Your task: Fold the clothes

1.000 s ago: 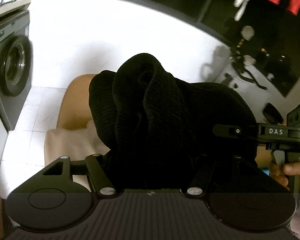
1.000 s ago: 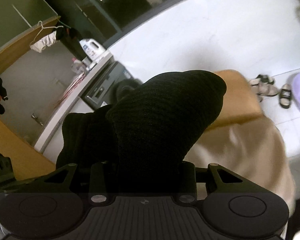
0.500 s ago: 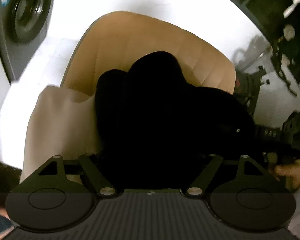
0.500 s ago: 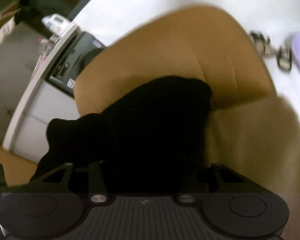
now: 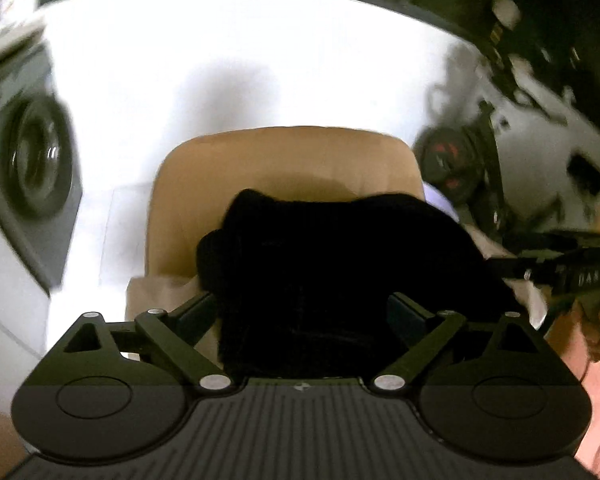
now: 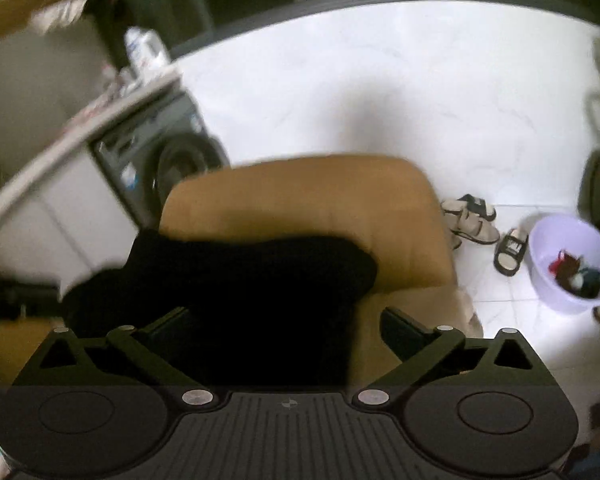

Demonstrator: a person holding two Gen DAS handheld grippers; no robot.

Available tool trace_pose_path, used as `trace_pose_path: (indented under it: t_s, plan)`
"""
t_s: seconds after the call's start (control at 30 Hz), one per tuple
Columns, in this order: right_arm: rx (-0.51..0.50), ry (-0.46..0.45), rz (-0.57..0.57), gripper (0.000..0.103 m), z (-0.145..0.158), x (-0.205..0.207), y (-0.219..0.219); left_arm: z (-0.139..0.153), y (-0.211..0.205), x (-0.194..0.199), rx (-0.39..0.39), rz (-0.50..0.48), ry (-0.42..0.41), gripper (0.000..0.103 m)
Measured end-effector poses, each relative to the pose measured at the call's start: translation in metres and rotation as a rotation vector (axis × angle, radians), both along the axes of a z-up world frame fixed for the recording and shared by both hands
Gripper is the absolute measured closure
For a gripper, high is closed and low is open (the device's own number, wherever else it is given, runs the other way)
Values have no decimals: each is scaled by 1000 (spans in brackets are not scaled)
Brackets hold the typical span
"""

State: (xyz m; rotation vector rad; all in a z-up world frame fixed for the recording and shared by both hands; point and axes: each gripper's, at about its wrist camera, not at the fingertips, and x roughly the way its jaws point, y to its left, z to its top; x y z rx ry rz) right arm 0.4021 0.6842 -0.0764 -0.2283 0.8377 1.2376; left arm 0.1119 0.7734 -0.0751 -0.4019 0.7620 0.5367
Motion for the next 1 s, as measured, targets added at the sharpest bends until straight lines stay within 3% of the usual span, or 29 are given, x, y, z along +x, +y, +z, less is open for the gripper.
trace_pose_path:
  t_s: [0.1, 0.2, 0.3, 0.43, 0.57, 0.67, 0.87, 1.0]
  plan:
    - [-59, -68, 7, 2, -13, -28, 1, -11, -7, 16, 60, -24, 68, 7]
    - [-73, -52, -67, 1, -29, -34, -2, -34, -3, 13, -39, 35, 65, 2]
    - [-68, -27, -89, 1, -46, -37, -8, -45, -7, 5, -75, 38, 79, 0]
    - [-74, -42, -92, 1, -51, -47, -14, -43, -4, -7, -157, 139, 14, 0]
    - [-51, 25, -196, 1, -30, -42, -25, -19, -37, -8, -11, 109, 78, 0]
    - [-61, -17, -248, 1, -11, -63, -47, -5, -67, -7, 65, 56, 134, 0]
    - [-84, -105, -351, 1, 27, -106, -92, 31, -102, -32, 47, 58, 75, 0]
    - [-87, -105, -395, 1, 37, -142, -149, 43, -136, -47, 81, 20, 62, 0]
